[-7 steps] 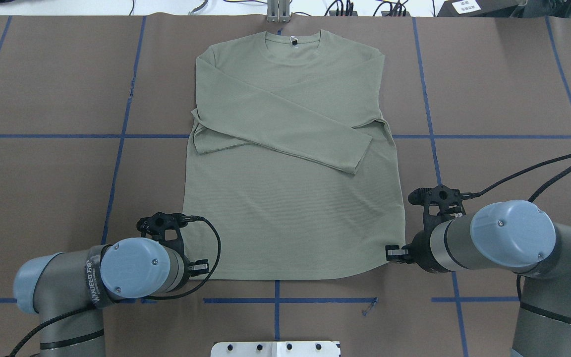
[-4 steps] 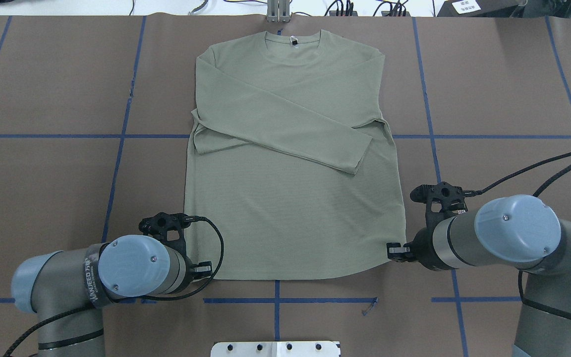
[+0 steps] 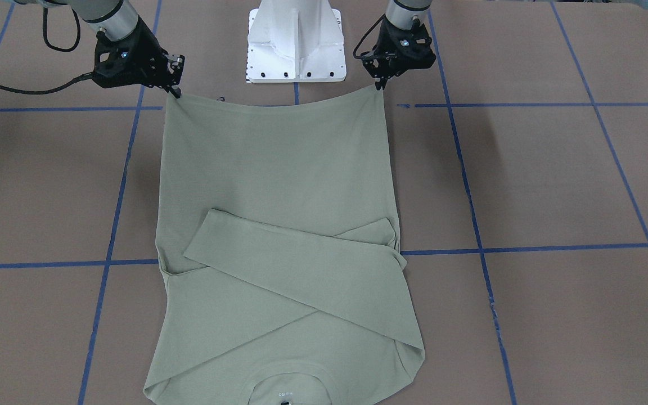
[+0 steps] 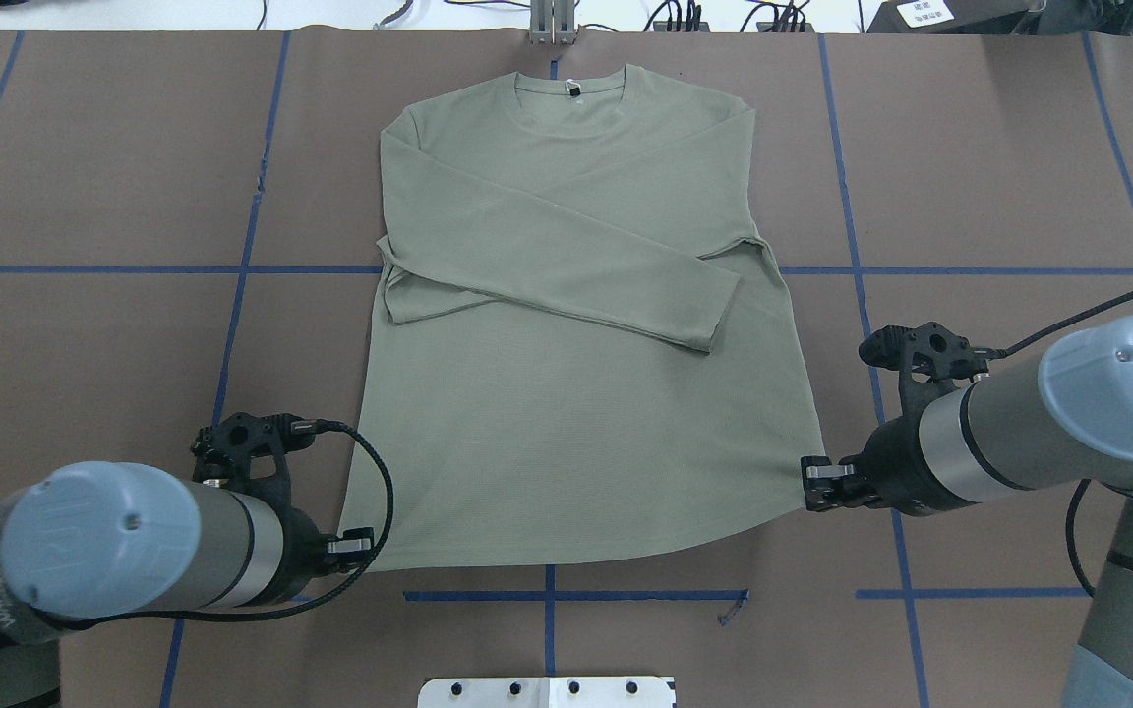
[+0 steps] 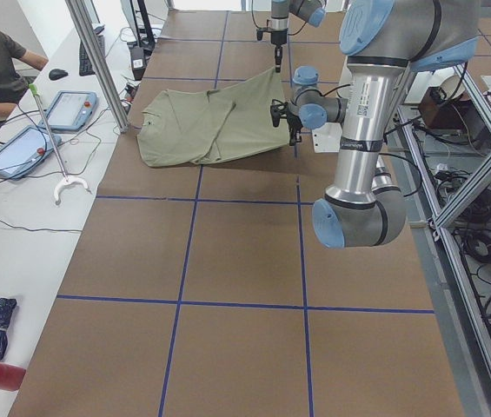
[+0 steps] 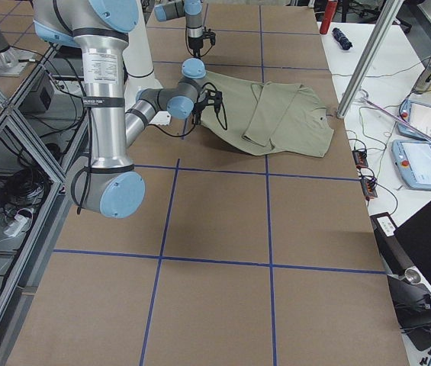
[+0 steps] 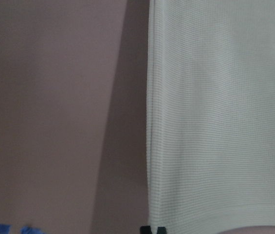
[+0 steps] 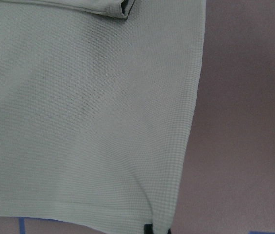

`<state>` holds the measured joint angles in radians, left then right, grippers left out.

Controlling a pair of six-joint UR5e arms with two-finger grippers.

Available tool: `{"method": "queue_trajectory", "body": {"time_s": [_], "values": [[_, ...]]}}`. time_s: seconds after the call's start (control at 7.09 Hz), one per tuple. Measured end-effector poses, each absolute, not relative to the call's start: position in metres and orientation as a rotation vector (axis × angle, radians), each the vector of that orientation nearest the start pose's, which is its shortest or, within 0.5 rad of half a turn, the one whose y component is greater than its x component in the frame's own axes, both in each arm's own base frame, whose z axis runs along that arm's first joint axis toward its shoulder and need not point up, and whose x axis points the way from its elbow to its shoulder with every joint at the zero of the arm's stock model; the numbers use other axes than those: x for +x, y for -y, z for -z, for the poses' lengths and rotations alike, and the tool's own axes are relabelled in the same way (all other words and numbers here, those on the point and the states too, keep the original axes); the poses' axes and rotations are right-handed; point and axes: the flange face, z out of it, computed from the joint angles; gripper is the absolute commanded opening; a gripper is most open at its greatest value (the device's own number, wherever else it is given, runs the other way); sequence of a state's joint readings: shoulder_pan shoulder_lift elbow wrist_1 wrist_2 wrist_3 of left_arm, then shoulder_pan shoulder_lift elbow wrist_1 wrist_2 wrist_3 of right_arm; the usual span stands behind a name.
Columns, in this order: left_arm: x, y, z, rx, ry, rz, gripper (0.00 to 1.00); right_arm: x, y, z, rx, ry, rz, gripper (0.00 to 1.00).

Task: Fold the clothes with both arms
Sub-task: 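Grasp the hem corners with both grippers, then lift the hem with both grippers and fold it toward the collar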

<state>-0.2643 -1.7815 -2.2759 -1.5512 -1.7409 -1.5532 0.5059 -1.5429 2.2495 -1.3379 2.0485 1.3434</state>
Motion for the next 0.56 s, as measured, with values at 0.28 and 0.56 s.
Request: {"method": "queue_trajectory", "body": {"time_s": [0.28, 0.56], "values": [[0.385, 0.208, -0.229, -0.064, -0.895, 0.117, 0.0, -0.329, 0.263, -0.294, -0.215, 1.055, 0.03, 0.0], [0.376, 0.189, -0.22, -0.087, -0.886, 0.077, 0.0, -0.326, 0.232, -0.282, -0.316, 1.071, 0.065, 0.0]]}}
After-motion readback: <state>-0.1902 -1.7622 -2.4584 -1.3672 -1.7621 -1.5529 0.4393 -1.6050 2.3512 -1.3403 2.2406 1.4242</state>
